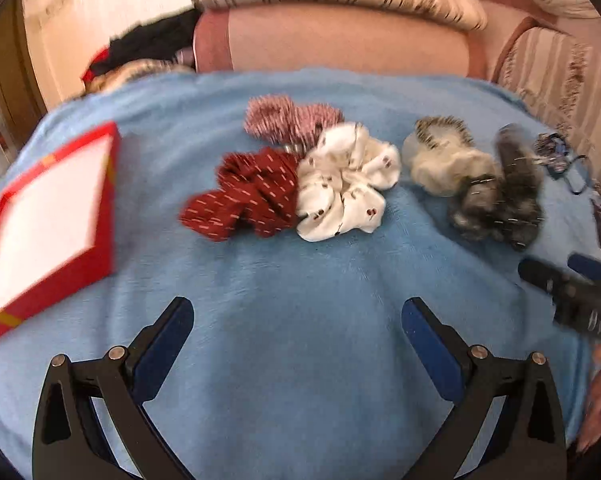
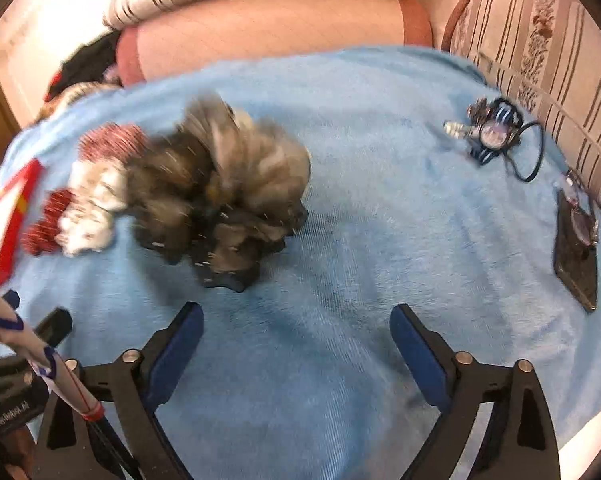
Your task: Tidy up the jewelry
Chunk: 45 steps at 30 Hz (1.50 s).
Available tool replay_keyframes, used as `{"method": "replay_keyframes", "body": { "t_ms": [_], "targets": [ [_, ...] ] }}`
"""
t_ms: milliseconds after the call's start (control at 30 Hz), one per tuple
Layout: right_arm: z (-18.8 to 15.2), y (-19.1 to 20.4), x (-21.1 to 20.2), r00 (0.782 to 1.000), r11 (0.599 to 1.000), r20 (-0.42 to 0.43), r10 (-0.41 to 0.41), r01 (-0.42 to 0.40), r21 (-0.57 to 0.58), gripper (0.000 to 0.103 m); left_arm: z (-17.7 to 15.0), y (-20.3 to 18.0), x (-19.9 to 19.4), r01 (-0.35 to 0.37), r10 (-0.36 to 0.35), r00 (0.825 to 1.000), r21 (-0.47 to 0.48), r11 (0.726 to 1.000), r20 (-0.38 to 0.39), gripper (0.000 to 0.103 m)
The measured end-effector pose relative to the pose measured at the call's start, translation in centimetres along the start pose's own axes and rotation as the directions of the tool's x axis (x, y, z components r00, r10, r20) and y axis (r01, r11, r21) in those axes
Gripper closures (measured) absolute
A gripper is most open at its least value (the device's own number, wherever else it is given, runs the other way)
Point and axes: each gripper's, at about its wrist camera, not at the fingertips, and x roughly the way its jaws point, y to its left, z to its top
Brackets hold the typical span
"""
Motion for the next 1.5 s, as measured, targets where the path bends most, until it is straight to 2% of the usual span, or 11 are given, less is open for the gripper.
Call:
{"method": "replay_keyframes", "body": {
  "t_ms": [167, 333, 400, 467, 733, 933, 1233, 1300, 1367, 1467, 1500],
  "targets": [
    [0.3, 0.5, -4.7, 0.984, 0.999, 0.178, 0.026, -0.018, -0.043, 0.012, 1.0, 1.2, -5.4, -0.017, 0.015, 0.995, 0.011, 1.000, 0.096, 0.000],
    [0.4, 1.5, -6.4, 0.963, 0.987, 0.217, 0.159, -0.149, -0.059, 0.030, 1.9, 3.5, -6.9, -0.019, 0.021, 0.995, -0.021, 1.000, 0.102, 0.000],
    [0.3, 1.8, -6.3, 0.959, 0.983, 0.218, 0.183, -0.175, -0.056, 0.040, 2.0, 4.9, -6.4, -0.014, 0.019, 0.995, -0.049, 0.999, 0.094, 0.007],
    [0.5, 2.1, -6.2, 0.953, 0.982, 0.234, 0.191, -0.182, -0.058, 0.048, 2.2, 6.3, -5.5, -0.005, 0.011, 0.998, -0.076, 0.997, 0.066, 0.023],
    [1.4, 1.9, -5.2, 0.948, 0.974, 0.227, 0.223, -0.229, 0.000, 0.048, 4.2, 8.5, -0.9, 0.117, -0.117, 0.993, -0.094, 0.989, 0.005, 0.049],
    [2.3, 1.9, -4.4, 0.946, 0.970, 0.225, 0.233, -0.243, 0.016, 0.048, 6.9, 8.5, 4.3, 0.204, -0.213, 0.974, -0.122, 0.971, -0.070, 0.050],
    [5.0, 1.1, -4.9, 0.925, 0.960, 0.284, 0.252, -0.275, 0.045, 0.048, 8.6, 7.8, 10.2, 0.254, -0.280, 0.948, -0.172, 0.952, -0.149, 0.058],
    [6.5, 1.2, -4.8, 0.927, 0.961, 0.278, 0.251, -0.273, 0.042, 0.048, 8.4, 7.3, 10.3, 0.233, -0.253, 0.956, -0.140, 0.962, -0.148, 0.066],
    [8.3, 1.3, -4.2, 0.933, 0.961, 0.258, 0.252, -0.273, 0.051, 0.048, 8.3, 7.2, 10.1, 0.236, -0.252, 0.956, -0.119, 0.965, -0.149, 0.094],
    [10.5, 1.3, -2.4, 0.947, 0.960, 0.192, 0.258, -0.274, 0.064, 0.052, 8.3, 7.8, 9.2, 0.244, -0.258, 0.959, -0.123, 0.962, -0.116, 0.094],
    [11.0, 1.1, -2.0, 0.951, 0.959, 0.174, 0.254, -0.271, 0.084, 0.059, 8.5, 8.0, 8.7, 0.233, -0.245, 0.965, -0.117, 0.965, -0.098, 0.094]
  ]
}}
